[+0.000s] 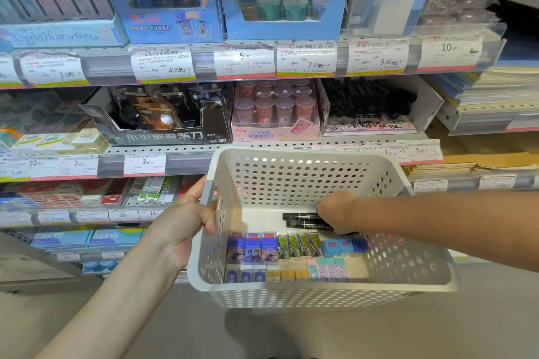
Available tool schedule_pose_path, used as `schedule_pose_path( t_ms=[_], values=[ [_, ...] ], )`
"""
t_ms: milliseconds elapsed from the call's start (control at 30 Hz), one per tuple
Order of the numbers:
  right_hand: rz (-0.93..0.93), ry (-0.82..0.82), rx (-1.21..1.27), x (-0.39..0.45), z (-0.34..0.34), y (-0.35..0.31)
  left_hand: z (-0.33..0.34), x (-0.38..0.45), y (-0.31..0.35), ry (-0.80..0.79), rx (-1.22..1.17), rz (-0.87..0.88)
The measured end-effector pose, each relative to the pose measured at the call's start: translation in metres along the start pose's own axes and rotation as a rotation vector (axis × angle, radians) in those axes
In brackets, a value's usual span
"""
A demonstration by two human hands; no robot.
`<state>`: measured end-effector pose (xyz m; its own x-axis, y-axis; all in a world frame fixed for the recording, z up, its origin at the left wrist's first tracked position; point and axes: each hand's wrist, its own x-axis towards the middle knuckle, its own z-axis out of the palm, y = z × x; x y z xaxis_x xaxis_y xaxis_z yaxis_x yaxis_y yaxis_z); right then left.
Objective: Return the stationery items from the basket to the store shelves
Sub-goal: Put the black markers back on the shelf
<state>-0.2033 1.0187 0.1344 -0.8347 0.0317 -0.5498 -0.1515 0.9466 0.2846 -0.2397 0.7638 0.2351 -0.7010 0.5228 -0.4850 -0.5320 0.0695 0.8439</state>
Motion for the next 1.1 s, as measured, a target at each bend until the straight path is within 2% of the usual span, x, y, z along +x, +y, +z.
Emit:
schedule_pose_path(
  t_ms=[100, 633, 1100],
  values=[
    [-0.004, 0.001, 0.057, 0.003, 0.005, 0.001, -0.001, 0.000, -0.001, -0.007, 0.000, -0.008],
    [-0.050, -0.092, 0.045, 0.003, 0.003, 0.004, -0.004, 0.000, 0.000, -0.037, -0.014, -0.010],
    [-0.056, -0.098, -0.100, -0.007, -0.012, 0.016, 0.001, 0.004, 0.004, -0.042, 0.014, -0.014]
  ],
)
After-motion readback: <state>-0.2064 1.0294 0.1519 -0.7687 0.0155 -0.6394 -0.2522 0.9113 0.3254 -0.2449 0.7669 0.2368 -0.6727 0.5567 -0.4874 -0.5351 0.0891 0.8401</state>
